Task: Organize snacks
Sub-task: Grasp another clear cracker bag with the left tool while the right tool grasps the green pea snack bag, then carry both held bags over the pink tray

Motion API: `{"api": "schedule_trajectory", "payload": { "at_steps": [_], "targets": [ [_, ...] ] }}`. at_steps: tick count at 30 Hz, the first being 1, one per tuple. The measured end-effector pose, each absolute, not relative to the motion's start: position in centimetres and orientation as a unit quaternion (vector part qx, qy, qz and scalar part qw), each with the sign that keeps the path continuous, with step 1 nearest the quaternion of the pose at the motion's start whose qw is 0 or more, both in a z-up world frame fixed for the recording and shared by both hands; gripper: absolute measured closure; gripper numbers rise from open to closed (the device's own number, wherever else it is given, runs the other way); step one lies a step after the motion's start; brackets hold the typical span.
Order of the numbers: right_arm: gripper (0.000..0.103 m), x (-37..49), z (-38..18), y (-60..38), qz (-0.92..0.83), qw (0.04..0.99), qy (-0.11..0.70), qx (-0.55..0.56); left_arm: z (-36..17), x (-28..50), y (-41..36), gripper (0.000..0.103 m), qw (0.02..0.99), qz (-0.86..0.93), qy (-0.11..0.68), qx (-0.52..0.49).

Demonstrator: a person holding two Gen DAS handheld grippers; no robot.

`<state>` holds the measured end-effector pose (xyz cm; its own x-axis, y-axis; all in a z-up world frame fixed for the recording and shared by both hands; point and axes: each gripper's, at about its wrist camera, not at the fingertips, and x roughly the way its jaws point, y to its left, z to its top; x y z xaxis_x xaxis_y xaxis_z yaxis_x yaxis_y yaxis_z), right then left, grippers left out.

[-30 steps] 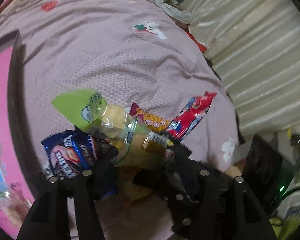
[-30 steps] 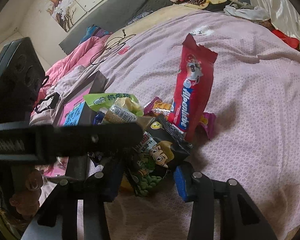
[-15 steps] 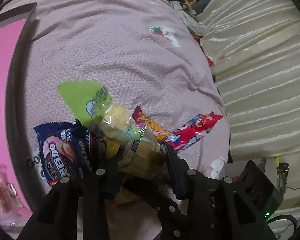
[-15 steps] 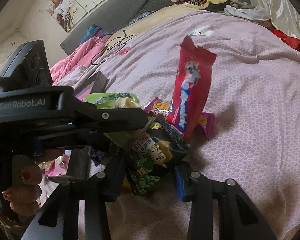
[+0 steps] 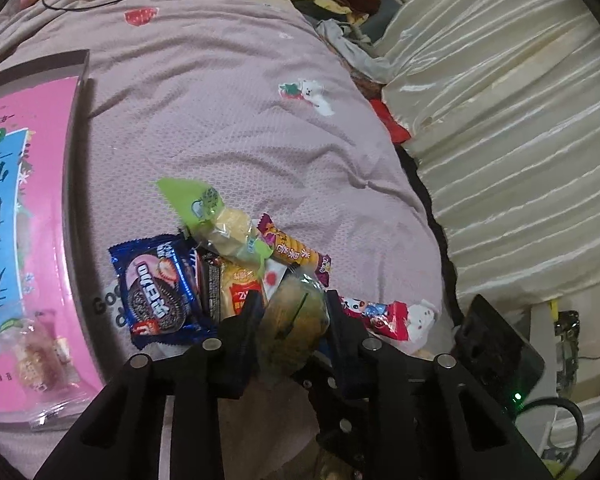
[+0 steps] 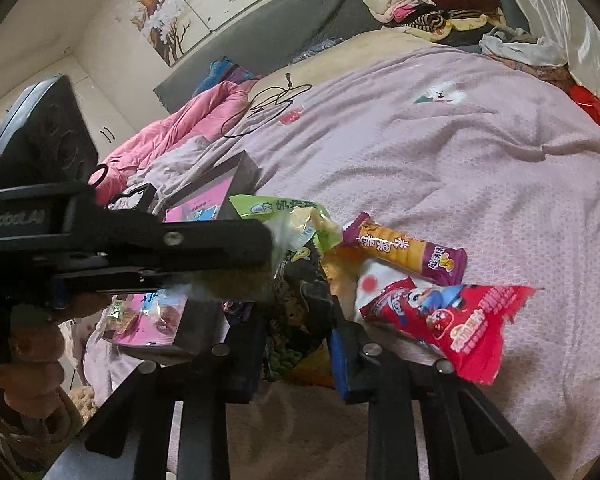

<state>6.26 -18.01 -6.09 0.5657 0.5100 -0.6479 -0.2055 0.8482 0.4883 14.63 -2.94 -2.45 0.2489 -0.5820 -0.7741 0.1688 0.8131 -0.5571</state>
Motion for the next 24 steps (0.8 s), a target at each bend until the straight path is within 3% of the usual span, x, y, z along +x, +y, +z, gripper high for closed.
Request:
{"api": "schedule_trajectory", "payload": {
  "at_steps": [9,24],
  "targets": [
    [0.075,6.8,-6.2,-17.6,0.201,0.867,0.421,0.175,-2.5,14.0,-1.6,0.078,0.774,-0.236,0.559,-0.18],
    [0.076,6.3,-3.4,-18.2,0.193,0.891,0.369,0.181,-0.8,12.8,2.1,0.079,0.797,-0.212,0.534,-0.187]
  ]
}}
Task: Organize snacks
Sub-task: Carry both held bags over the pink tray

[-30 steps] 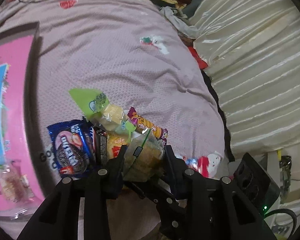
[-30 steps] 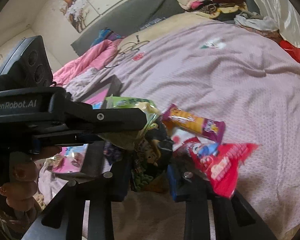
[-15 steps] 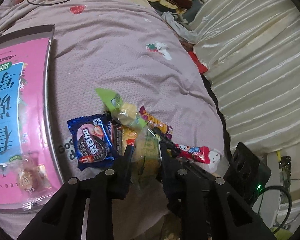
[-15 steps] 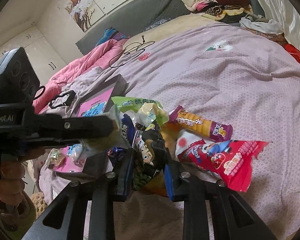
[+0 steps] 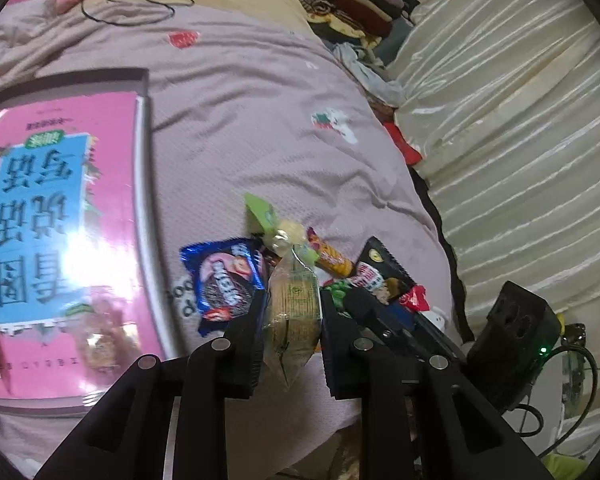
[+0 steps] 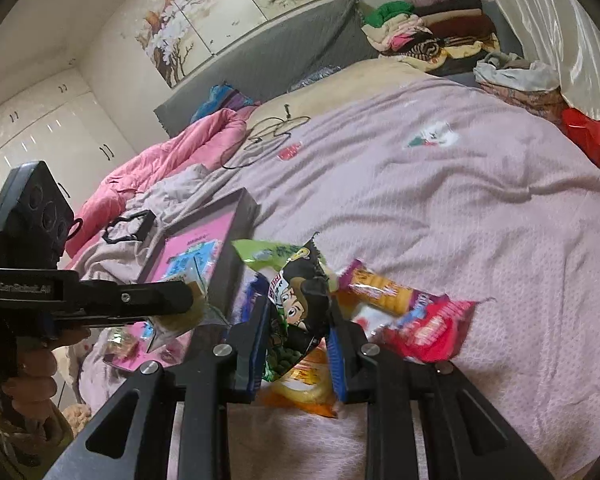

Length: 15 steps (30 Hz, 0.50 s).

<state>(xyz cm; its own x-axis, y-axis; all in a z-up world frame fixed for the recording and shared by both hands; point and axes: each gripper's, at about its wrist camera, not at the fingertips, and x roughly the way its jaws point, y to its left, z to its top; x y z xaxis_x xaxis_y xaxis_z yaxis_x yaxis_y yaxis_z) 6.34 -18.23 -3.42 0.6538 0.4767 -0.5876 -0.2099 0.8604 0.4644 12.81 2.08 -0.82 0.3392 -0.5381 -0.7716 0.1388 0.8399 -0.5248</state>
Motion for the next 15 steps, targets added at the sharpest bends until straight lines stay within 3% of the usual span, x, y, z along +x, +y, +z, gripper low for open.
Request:
{"api": "schedule_trajectory", "payload": {
  "at_steps": [15],
  "targets": [
    [0.076,6.1,-1.1,-10.9,0.263,0.884,0.364,0.132,-0.2,11.1,8.8,0.079,0.828,-0.138,0.515,-0.176]
  ]
}}
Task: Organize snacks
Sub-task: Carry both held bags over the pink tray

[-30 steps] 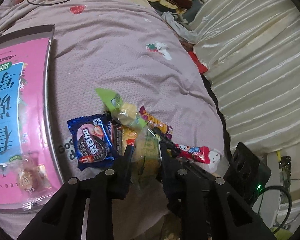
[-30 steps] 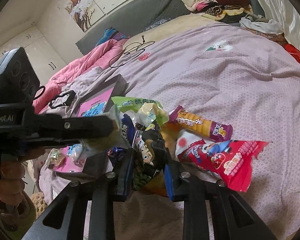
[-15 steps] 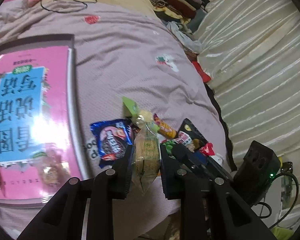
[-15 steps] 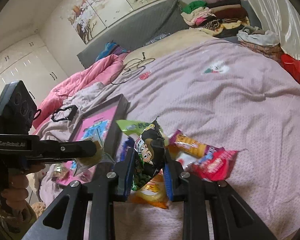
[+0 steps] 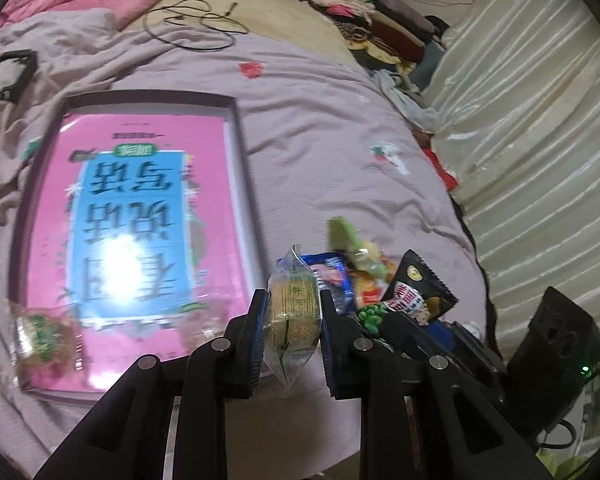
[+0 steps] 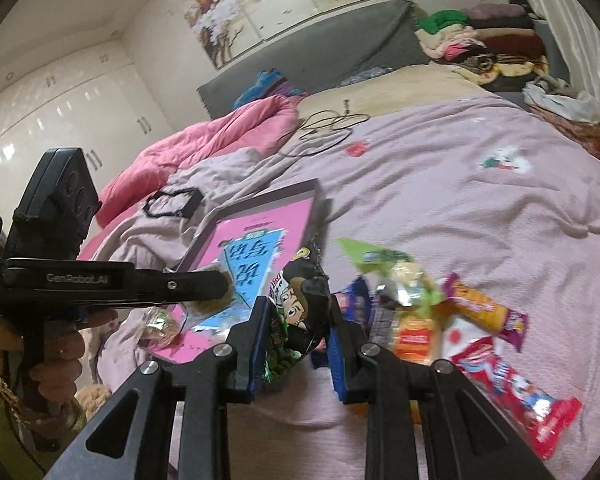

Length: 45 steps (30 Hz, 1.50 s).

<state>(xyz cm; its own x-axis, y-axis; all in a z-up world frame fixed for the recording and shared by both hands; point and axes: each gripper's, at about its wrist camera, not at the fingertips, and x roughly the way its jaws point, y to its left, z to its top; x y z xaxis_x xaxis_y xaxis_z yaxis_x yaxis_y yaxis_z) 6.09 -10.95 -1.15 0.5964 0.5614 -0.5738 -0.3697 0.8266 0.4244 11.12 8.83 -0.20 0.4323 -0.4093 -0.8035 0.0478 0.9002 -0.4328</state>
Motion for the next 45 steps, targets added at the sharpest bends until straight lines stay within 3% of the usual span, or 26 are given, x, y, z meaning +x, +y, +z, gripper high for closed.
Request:
{"api": "schedule_trajectory", "payload": {
  "at_steps": [45],
  "targets": [
    [0.076,6.2,-2.0,0.2,0.352,0.847,0.396,0.051,-4.6,8.1,14.7,0.079,0.85,-0.01,0.518,-0.099]
  ]
}}
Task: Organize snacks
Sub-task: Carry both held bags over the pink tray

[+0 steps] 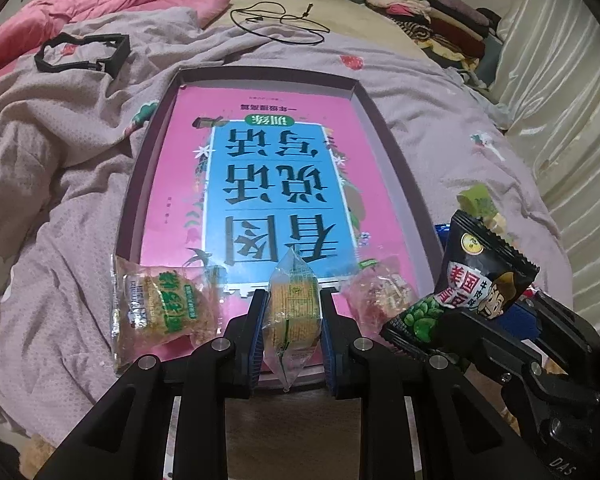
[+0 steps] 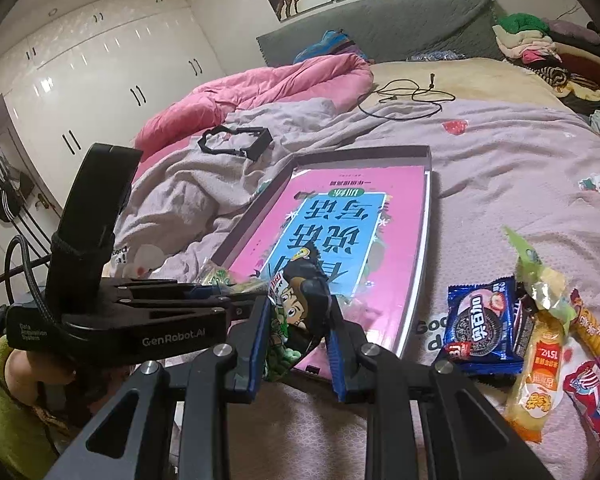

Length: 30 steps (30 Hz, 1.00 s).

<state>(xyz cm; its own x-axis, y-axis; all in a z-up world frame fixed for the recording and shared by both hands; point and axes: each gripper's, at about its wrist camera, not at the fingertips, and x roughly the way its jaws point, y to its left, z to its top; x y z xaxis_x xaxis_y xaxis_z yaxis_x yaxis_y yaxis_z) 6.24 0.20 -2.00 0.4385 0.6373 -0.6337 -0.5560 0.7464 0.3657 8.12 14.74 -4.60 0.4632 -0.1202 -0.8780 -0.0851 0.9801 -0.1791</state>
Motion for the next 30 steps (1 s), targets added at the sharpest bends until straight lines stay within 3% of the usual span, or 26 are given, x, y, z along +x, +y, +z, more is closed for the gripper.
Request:
{"api": "schedule_trajectory", "payload": {
  "at_steps": [30],
  "targets": [
    [0.076,7.7,-5.1,3.4,0.367,0.814,0.449,0.027,-5.9,8.3,18.0,0.079,0.853,-0.018,0.504,-0.133]
  ]
}}
